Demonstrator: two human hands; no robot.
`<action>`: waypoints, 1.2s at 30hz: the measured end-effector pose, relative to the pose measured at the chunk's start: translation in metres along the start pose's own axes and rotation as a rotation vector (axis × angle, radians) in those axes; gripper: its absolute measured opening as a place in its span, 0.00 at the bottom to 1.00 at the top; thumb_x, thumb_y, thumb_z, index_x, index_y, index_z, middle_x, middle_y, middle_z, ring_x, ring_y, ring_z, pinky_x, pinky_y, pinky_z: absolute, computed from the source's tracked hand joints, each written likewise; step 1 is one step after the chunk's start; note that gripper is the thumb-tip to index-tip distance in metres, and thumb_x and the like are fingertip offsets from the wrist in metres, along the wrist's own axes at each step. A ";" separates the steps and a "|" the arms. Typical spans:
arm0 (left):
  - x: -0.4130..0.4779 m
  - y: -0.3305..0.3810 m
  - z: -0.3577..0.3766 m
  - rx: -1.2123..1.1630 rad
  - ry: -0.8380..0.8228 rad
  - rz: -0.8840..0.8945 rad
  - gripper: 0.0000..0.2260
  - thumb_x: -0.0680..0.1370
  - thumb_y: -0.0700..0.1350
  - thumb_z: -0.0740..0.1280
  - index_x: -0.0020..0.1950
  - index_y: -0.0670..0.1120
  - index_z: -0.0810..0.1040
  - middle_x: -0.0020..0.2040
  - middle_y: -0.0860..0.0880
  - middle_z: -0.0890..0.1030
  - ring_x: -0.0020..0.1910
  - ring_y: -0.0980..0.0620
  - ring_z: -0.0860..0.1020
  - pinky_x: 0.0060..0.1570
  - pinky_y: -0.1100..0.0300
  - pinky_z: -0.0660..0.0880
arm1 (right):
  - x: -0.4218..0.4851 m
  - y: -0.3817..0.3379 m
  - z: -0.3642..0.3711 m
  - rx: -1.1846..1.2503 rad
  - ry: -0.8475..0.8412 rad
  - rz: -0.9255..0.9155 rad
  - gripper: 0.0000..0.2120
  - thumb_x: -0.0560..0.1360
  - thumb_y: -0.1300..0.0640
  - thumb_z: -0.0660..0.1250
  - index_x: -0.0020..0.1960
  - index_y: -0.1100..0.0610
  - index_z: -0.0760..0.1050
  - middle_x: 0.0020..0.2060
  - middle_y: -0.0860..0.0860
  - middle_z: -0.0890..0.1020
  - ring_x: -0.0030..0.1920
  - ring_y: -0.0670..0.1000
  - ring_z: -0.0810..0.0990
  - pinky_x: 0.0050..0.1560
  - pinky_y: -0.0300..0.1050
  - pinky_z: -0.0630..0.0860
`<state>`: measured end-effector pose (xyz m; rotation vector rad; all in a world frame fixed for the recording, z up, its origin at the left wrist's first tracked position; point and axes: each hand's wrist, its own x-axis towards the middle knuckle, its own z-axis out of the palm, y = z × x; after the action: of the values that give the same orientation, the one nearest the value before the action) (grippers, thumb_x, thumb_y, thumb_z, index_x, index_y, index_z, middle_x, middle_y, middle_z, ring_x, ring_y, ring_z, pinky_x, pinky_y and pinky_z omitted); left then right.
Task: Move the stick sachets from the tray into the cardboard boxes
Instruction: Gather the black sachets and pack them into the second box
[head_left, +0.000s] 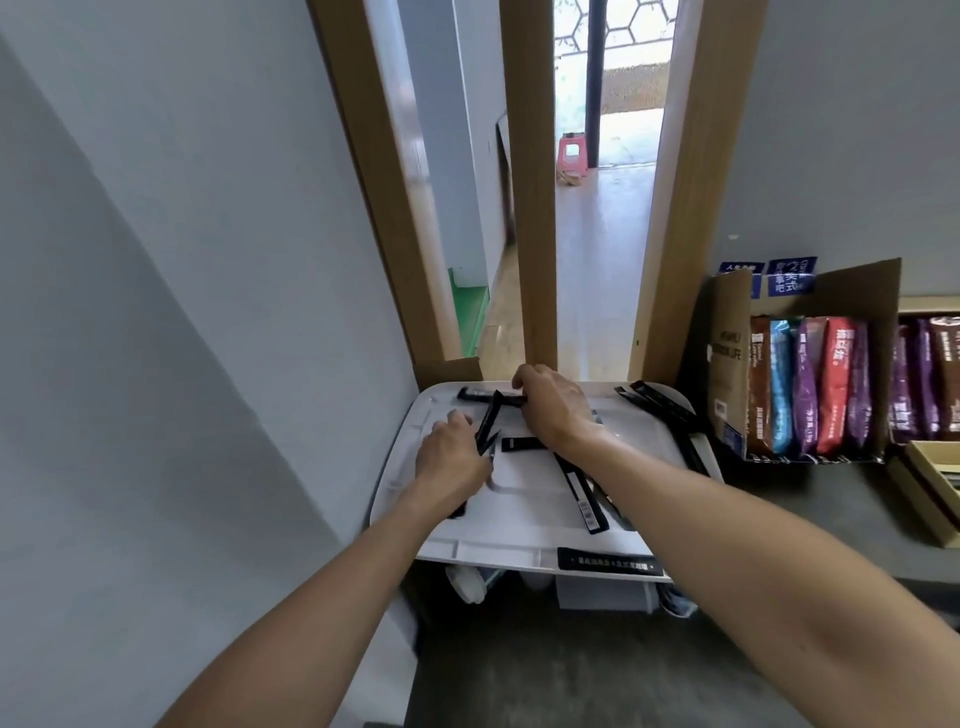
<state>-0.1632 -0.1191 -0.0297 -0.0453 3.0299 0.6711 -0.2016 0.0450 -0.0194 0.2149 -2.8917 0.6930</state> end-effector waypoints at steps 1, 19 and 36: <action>0.001 0.000 0.000 0.025 0.001 0.033 0.24 0.76 0.44 0.74 0.71 0.42 0.73 0.63 0.41 0.79 0.62 0.39 0.79 0.56 0.50 0.76 | -0.002 -0.001 -0.005 -0.009 0.019 0.008 0.26 0.74 0.76 0.60 0.68 0.60 0.75 0.59 0.59 0.78 0.56 0.63 0.80 0.55 0.55 0.77; 0.011 0.060 0.005 0.121 -0.177 0.615 0.08 0.78 0.40 0.66 0.51 0.52 0.72 0.54 0.45 0.78 0.53 0.45 0.77 0.49 0.51 0.76 | -0.041 0.064 -0.054 -0.352 -0.011 0.388 0.18 0.82 0.69 0.55 0.67 0.62 0.77 0.64 0.61 0.79 0.64 0.61 0.77 0.64 0.52 0.75; 0.017 0.046 -0.004 0.234 -0.088 0.650 0.08 0.79 0.45 0.71 0.45 0.51 0.72 0.51 0.46 0.82 0.51 0.45 0.79 0.41 0.54 0.70 | -0.090 0.063 -0.072 -0.200 -0.252 0.416 0.08 0.81 0.64 0.62 0.55 0.61 0.79 0.54 0.59 0.81 0.53 0.60 0.80 0.48 0.46 0.73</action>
<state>-0.1824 -0.0797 -0.0072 0.9747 2.9857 0.3084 -0.1162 0.1427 -0.0005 -0.3601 -3.2580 0.4506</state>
